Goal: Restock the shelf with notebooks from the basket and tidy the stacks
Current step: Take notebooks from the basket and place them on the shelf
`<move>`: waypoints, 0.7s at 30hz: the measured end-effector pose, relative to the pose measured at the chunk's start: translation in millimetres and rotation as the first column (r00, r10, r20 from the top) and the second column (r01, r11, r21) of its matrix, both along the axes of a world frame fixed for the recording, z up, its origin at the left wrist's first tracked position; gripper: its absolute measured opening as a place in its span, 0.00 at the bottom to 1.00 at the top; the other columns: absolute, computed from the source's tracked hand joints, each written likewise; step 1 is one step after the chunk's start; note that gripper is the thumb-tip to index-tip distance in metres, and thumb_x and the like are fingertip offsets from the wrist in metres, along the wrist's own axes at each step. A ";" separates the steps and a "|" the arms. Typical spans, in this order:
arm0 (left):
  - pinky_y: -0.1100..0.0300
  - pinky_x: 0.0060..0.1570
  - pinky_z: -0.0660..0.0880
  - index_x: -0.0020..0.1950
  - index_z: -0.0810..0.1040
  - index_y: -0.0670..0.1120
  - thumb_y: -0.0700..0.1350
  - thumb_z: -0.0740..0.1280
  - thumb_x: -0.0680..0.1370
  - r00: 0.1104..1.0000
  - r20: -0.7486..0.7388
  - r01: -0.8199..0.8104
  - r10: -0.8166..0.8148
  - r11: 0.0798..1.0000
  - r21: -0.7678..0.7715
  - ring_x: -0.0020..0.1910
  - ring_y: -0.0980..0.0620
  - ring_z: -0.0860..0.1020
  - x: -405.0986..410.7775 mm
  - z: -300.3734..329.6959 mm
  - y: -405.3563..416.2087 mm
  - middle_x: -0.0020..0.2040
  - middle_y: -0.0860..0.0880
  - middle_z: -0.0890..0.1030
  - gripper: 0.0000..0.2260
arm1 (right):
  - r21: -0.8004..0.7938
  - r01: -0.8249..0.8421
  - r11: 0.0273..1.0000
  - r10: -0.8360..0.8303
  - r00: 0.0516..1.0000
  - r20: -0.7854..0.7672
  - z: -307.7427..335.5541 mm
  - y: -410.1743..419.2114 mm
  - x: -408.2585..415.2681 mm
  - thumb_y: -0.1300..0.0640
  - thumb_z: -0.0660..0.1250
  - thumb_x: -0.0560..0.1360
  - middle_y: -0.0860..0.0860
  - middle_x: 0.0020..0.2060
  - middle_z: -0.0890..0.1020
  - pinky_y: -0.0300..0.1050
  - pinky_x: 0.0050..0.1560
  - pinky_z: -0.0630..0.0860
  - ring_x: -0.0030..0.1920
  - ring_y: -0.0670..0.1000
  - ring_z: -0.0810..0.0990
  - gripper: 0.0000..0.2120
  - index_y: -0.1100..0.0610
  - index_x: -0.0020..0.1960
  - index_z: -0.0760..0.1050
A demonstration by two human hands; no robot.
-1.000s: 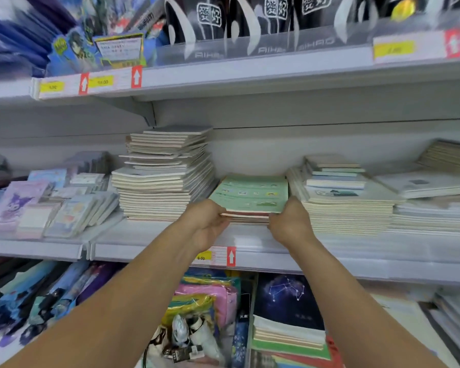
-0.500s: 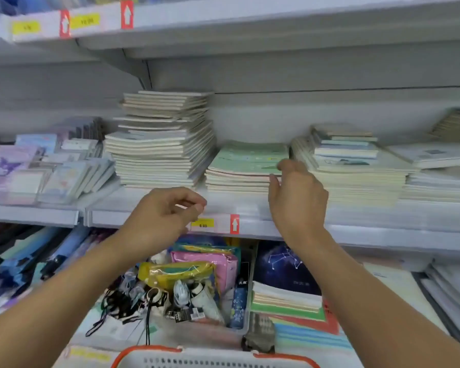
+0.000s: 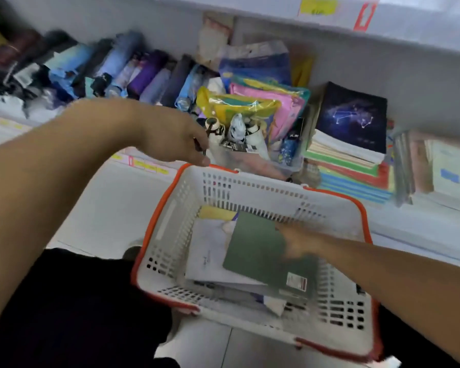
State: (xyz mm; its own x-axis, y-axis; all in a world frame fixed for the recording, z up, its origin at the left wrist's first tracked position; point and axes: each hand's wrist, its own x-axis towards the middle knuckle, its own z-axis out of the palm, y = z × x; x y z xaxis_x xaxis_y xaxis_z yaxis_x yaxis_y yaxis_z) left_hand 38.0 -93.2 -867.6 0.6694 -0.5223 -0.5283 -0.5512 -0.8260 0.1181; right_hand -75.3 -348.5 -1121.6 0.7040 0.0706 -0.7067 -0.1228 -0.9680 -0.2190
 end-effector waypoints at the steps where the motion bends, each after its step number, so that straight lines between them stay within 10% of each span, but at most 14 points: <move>1: 0.60 0.60 0.68 0.70 0.72 0.50 0.59 0.63 0.78 1.000 0.006 0.025 -0.025 1.000 0.012 0.56 0.53 0.73 1.9 -2.5 1.1 0.63 0.53 0.77 0.23 | -0.028 0.032 0.999 -0.031 0.999 0.028 -16.3 -0.3 -1.4 0.48 0.78 0.69 0.56 0.75 0.64 0.45 0.72 0.62 0.74 0.55 0.65 0.45 0.57 0.77 0.58; 7: 0.54 0.66 0.65 0.72 0.68 0.55 0.64 0.60 0.76 0.995 0.015 0.099 -0.102 0.986 0.133 0.62 0.51 0.71 6.9 -14.5 -2.1 0.69 0.55 0.71 0.26 | -0.111 0.301 0.947 -0.289 0.951 0.110 -95.3 -13.5 -4.2 0.43 0.86 0.48 0.57 0.77 0.55 0.50 0.76 0.60 0.77 0.58 0.56 0.71 0.55 0.79 0.47; 12: 0.56 0.63 0.64 0.72 0.68 0.55 0.62 0.62 0.77 0.991 0.018 0.126 -0.132 0.975 0.180 0.55 0.54 0.68 3.7 -16.0 -0.6 0.67 0.58 0.71 0.25 | -0.255 0.246 0.935 -0.175 0.946 0.273 -75.4 -9.9 18.3 0.53 0.79 0.63 0.56 0.61 0.79 0.51 0.61 0.77 0.59 0.57 0.78 0.30 0.57 0.63 0.75; 14: 0.57 0.59 0.65 0.72 0.67 0.55 0.56 0.63 0.79 0.989 0.024 0.136 -0.143 0.974 0.182 0.53 0.55 0.67 5.5 -18.7 1.1 0.66 0.58 0.73 0.22 | -0.276 0.040 0.960 -0.011 0.994 0.105 -37.8 12.7 34.8 0.57 0.71 0.72 0.55 0.54 0.82 0.45 0.51 0.77 0.49 0.54 0.80 0.14 0.59 0.57 0.78; 17: 0.56 0.55 0.74 0.75 0.62 0.54 0.45 0.62 0.82 0.991 -0.097 0.109 -0.093 0.979 0.172 0.49 0.53 0.79 3.9 -23.8 -2.9 0.55 0.52 0.82 0.22 | -0.111 -0.206 0.972 0.201 0.978 -0.058 32.7 57.8 55.7 0.57 0.68 0.77 0.56 0.52 0.82 0.42 0.44 0.71 0.47 0.53 0.78 0.13 0.62 0.59 0.78; 21: 0.49 0.52 0.80 0.75 0.59 0.60 0.60 0.51 0.82 0.936 -0.317 -0.135 0.151 0.988 0.073 0.42 0.46 0.85 -7.6 -25.6 -10.8 0.54 0.40 0.81 0.21 | 0.119 -0.123 0.985 0.081 0.946 0.314 117.6 104.0 58.9 0.58 0.65 0.78 0.53 0.53 0.80 0.39 0.37 0.68 0.43 0.50 0.77 0.14 0.59 0.63 0.75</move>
